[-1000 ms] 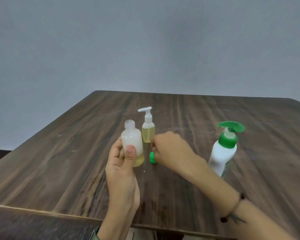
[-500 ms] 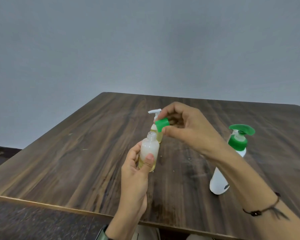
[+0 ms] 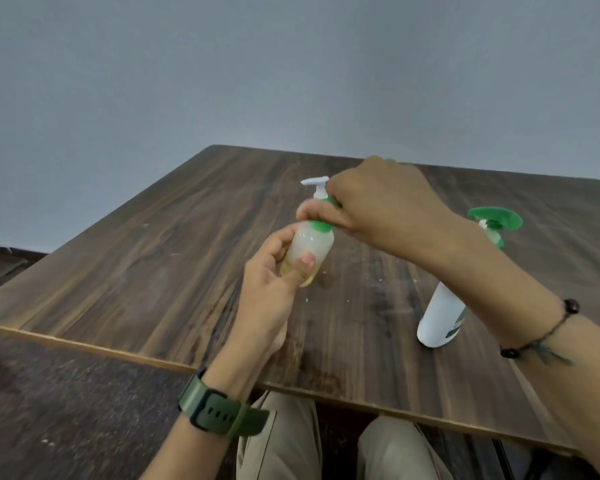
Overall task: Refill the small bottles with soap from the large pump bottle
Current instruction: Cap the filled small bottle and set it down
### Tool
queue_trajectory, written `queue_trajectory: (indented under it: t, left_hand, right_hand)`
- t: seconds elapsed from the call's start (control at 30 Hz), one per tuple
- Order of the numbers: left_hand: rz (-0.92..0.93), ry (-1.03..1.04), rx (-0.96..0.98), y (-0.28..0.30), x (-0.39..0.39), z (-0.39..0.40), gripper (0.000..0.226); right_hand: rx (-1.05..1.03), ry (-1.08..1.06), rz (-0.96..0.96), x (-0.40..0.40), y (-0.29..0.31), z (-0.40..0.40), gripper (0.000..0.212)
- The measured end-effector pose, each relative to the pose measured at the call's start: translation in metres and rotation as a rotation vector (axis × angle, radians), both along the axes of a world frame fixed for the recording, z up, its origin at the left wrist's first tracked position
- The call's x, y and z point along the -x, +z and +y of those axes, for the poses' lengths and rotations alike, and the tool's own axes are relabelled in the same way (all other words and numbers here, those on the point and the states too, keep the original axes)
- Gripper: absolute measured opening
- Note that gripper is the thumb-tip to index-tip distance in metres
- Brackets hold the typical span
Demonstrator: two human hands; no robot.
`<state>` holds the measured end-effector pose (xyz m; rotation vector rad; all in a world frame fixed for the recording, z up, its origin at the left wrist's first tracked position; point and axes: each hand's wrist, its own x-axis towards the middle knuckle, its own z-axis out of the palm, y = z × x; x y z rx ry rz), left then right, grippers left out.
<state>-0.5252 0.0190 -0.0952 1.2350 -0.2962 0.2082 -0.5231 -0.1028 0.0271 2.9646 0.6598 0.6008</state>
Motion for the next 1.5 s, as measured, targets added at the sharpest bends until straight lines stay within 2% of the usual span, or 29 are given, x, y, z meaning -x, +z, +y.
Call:
queue_trajectory:
  t: [0.1,0.13,0.2,0.27,0.3,0.33,0.4,0.43,0.47,0.53,0.6,0.63,0.7,0.73,0.77,0.83,0.9,1.1,1.27,1.5]
  left_hand:
    - [0.0,-0.008,-0.009,-0.001,-0.005,0.008,0.036]
    - [0.008,-0.011,-0.004,-0.001,-0.006,0.01,0.033]
    - [0.024,-0.02,-0.004,-0.003,-0.008,0.016,0.03]
    - [0.033,-0.043,-0.02,-0.004,-0.009,0.02,0.031]
    - [0.036,-0.056,-0.03,-0.004,-0.009,0.022,0.032]
    - [0.043,-0.067,-0.035,-0.005,-0.009,0.022,0.034]
    - [0.062,-0.08,-0.022,-0.007,-0.009,0.023,0.036]
    - [0.068,-0.08,-0.012,-0.008,-0.01,0.023,0.036]
    - [0.072,-0.079,-0.004,-0.009,-0.011,0.024,0.036]
    - [0.083,-0.086,0.001,-0.009,-0.012,0.024,0.036]
    - [0.084,-0.101,-0.01,-0.009,-0.014,0.024,0.035]
    - [0.085,-0.106,-0.013,-0.008,-0.014,0.023,0.034]
    - [0.086,-0.107,-0.004,-0.008,-0.015,0.023,0.033]
    - [0.081,-0.103,-0.003,-0.009,-0.015,0.024,0.035]
    - [0.073,-0.104,-0.008,-0.009,-0.016,0.025,0.041]
    - [0.084,-0.115,-0.02,-0.008,-0.015,0.027,0.043]
    - [0.11,-0.124,-0.025,-0.008,-0.015,0.027,0.034]
    - [0.161,-0.129,-0.094,0.0,-0.02,0.016,0.029]
    - [0.253,-0.049,-0.134,0.008,-0.026,0.003,0.052]
    - [0.26,-0.033,-0.152,0.003,-0.023,0.0,0.039]
  right_hand:
    - [-0.064,-0.097,-0.047,-0.001,-0.003,-0.002,0.067]
    - [-0.145,-0.036,-0.004,-0.001,-0.003,-0.004,0.062]
    - [-0.267,0.172,0.103,-0.004,-0.004,-0.009,0.029]
    - [-0.286,0.299,0.181,-0.005,-0.007,-0.009,0.023]
    - [-0.283,0.272,0.175,-0.006,-0.01,-0.007,0.016]
    - [-0.258,0.205,0.139,-0.009,-0.014,-0.006,0.019]
    - [-0.173,0.011,0.028,-0.012,-0.016,-0.004,0.05]
    - [-0.181,-0.028,-0.027,-0.012,-0.015,-0.003,0.055]
    - [-0.244,0.022,-0.041,-0.012,-0.014,-0.003,0.052]
    - [-0.29,0.192,0.062,-0.012,-0.011,-0.004,0.018]
    - [-0.218,0.271,0.201,-0.013,-0.012,-0.003,0.02]
    - [-0.202,0.231,0.211,-0.015,-0.014,-0.002,0.014]
    - [-0.197,0.066,0.126,-0.019,-0.017,-0.002,0.045]
    - [-0.203,0.005,0.061,-0.02,-0.018,-0.004,0.053]
    - [-0.249,0.03,0.039,-0.02,-0.02,-0.006,0.051]
    - [-0.319,0.176,0.162,-0.016,-0.02,-0.007,0.022]
    - [-0.238,0.263,0.248,-0.014,-0.022,-0.004,0.027]
    - [-0.259,0.101,0.211,-0.023,-0.029,0.0,0.022]
    - [-0.118,-0.199,0.167,-0.039,-0.036,0.0,0.024]
    - [-0.076,-0.386,0.134,-0.067,-0.048,-0.006,0.022]
